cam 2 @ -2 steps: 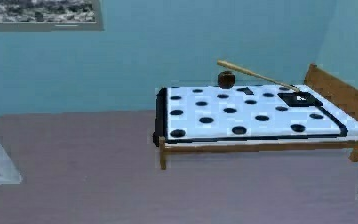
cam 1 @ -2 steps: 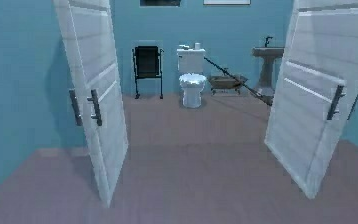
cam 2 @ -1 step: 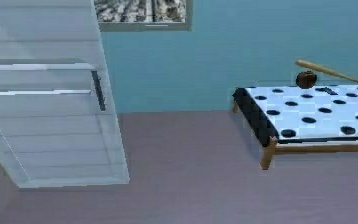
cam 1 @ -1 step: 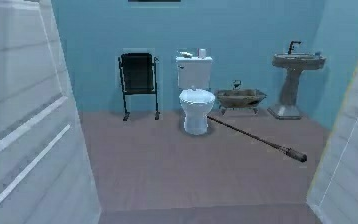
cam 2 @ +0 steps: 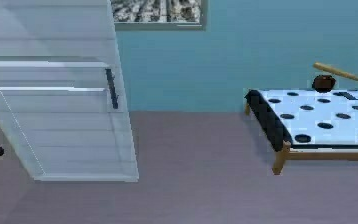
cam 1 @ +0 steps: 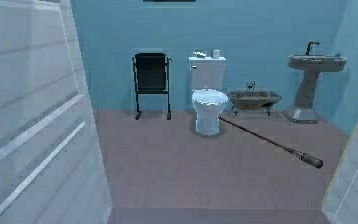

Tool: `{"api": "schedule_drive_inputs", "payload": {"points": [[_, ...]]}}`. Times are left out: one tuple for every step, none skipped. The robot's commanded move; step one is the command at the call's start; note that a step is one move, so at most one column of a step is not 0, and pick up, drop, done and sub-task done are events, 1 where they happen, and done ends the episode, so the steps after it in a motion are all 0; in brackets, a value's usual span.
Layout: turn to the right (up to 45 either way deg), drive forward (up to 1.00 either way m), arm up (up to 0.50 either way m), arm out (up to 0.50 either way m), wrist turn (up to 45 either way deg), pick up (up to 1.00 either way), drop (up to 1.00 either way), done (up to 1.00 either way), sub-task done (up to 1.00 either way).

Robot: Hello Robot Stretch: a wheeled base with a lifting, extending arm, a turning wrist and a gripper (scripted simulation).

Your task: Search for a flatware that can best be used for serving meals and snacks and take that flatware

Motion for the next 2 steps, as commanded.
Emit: {"api": "schedule_drive_inputs", "payload": {"points": [[0.0,1.0,0.0,0.0,0.0,0.0,0.0,0.0,0.0],[0.0,0.5,0.0,0.0,0.0,0.0,0.0,0.0,0.0]]}}
